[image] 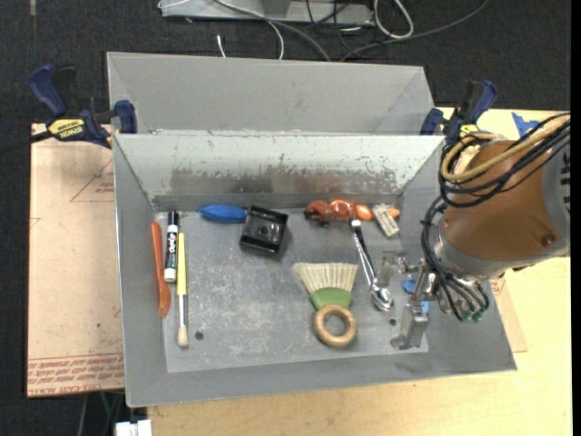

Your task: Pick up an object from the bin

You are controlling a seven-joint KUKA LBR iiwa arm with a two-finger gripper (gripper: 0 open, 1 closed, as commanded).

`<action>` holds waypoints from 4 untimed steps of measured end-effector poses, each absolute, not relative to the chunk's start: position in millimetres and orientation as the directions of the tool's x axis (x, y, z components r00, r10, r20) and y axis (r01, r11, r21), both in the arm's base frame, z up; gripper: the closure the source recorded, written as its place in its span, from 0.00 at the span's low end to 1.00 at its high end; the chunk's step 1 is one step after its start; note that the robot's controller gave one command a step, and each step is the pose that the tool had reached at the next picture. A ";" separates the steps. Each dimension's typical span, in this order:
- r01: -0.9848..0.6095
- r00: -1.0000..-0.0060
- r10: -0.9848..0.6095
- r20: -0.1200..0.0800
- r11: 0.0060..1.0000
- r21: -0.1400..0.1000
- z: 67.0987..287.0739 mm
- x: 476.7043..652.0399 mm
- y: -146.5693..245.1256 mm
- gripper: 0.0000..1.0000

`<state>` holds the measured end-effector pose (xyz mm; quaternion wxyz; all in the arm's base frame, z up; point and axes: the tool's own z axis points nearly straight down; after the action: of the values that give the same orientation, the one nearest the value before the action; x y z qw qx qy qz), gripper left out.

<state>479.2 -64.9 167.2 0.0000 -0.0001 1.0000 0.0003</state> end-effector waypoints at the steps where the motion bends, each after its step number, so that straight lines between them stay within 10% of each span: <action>1: 0.105 -0.994 0.105 -0.005 0.994 0.002 71.7 523.0 -4.0 0.00; 2: 0.166 -0.985 0.166 -0.039 0.986 0.004 74.0 493.9 8.2 0.00; 3: 0.145 -0.989 0.145 -0.014 0.989 0.005 70.1 537.1 23.2 0.00; 4: 0.232 -0.972 0.232 -0.027 0.973 0.006 70.1 531.9 48.2 0.00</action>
Offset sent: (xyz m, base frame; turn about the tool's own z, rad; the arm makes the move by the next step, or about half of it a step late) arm 0.0079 0.0734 -0.0972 0.1641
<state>531.9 48.2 70.1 0.0137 0.1167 0.9931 0.0015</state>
